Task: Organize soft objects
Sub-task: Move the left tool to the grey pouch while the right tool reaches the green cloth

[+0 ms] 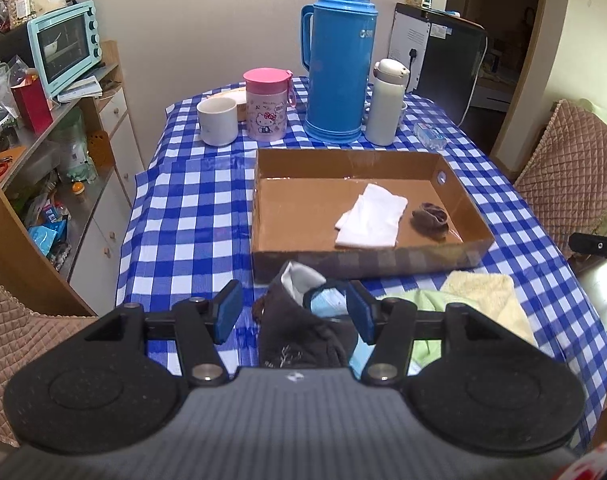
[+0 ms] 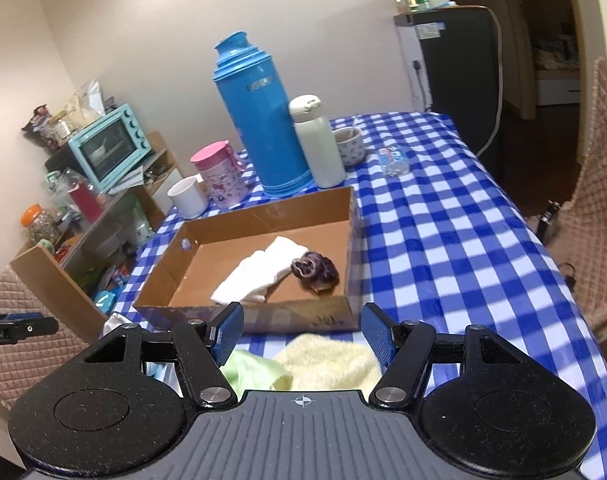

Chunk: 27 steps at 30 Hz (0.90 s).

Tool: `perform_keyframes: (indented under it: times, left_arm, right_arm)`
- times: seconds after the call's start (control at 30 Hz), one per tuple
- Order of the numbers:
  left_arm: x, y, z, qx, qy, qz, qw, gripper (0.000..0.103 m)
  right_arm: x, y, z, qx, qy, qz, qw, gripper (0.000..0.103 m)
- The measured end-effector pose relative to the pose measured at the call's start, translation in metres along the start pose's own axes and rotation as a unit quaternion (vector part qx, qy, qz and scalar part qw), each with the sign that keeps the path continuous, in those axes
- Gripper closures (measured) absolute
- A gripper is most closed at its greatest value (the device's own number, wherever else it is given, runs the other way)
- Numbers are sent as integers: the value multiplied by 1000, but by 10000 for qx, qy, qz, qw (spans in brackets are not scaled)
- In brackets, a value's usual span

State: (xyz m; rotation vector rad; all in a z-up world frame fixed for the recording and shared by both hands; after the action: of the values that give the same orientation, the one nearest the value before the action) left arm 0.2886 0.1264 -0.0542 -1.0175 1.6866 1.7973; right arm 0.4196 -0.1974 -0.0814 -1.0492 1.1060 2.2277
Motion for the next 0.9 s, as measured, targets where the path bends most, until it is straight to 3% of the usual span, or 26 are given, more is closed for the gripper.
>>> perform_keyframes:
  times: [0.3,0.9]
  left_arm:
    - [22,4,9,118,23,111,9999,48]
    - [63,-9,15,219,-113,408,9989,43]
  right_arm:
    - [28,17,9,250,-162,107,9995,38]
    - [86,-15,55,30,-176,724,9972,38]
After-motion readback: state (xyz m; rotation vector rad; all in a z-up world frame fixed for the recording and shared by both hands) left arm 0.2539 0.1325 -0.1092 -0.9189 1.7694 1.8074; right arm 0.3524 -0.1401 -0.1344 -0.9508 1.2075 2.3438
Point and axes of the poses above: each gripper's, at about its wrist camera, not at the fingertips, and y roughly against the way its jaws point, z to its left, x to its underside, the point moved 9 cm from there along -y, roughly the way its jaws point, and after that the axes turned 7 degrees about -z, right-handed, at the moved point
